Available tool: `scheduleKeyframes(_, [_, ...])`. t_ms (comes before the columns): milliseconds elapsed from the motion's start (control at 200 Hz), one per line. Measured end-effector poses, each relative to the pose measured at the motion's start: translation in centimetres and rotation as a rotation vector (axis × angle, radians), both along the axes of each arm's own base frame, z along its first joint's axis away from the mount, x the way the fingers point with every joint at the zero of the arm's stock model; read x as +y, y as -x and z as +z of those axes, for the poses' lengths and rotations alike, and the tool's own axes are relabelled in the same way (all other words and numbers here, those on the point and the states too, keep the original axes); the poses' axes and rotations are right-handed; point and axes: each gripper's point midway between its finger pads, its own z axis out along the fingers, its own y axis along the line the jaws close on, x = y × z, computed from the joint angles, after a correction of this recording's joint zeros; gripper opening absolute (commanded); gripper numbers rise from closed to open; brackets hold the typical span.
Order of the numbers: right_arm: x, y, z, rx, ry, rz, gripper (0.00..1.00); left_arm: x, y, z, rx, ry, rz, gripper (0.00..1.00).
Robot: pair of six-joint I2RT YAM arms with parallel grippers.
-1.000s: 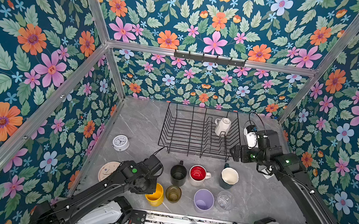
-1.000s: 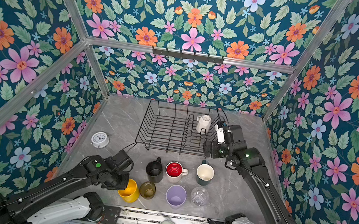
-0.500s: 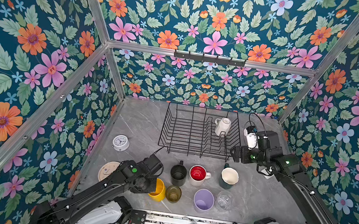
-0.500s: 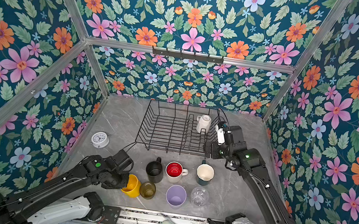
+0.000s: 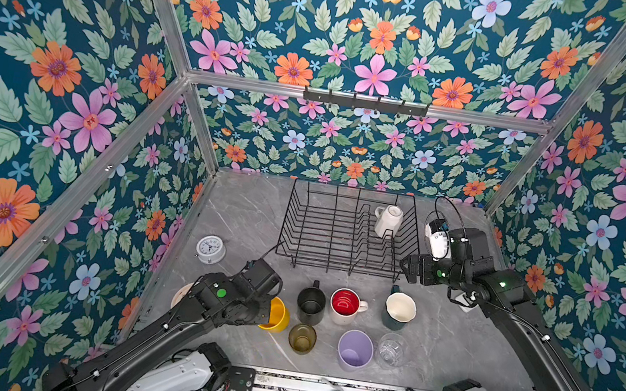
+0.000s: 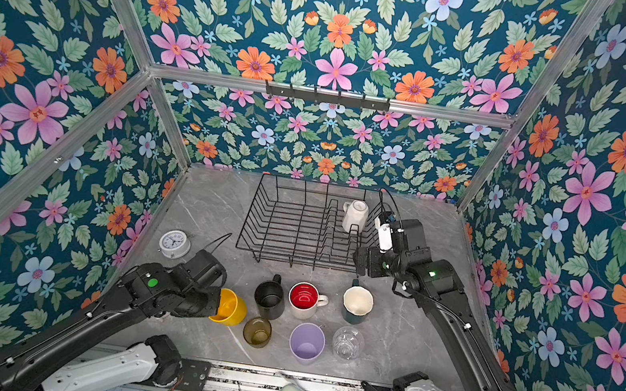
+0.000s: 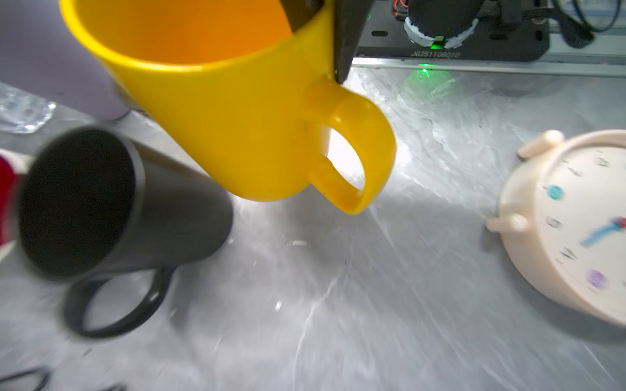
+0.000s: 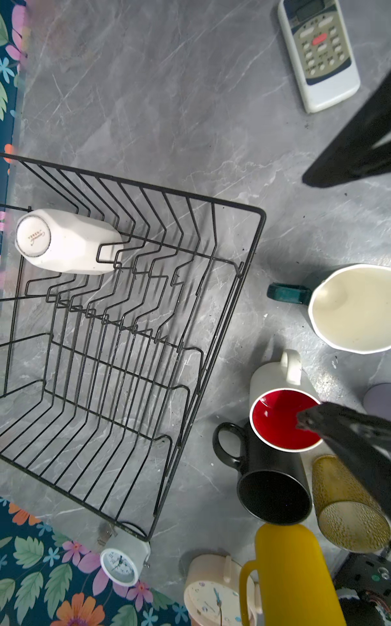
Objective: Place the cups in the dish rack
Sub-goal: 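Lift the yellow mug with the left gripper toward the right gripper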
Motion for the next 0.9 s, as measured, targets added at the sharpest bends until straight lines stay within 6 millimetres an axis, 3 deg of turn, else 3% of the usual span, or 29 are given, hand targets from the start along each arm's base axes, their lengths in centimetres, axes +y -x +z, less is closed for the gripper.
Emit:
scheduleKeyframes(230, [1.8,0.5,1.1,0.0,-0.119,0.045,0.99,0.3,-2.4,7.2,-0.281,0.07,-0.03,0.0])
scheduleKeyframes(375, [3.3,1.0,1.7,0.009,-0.212,0.09,0.99,-0.1,-3.8,10.4,-0.467,0.131,-0.067,0.0])
scheduleKeyframes(610, [5.6,2.0,2.7,0.041,-0.37,0.17,0.99,-3.0,-6.2,11.4,-0.68,0.218,-0.172,0.0])
scheduleKeyframes(900, [8.4,3.8,4.2,0.093,-0.556,0.307,0.99,-6.9,-7.7,14.0,-0.931,0.345,-0.332,0.0])
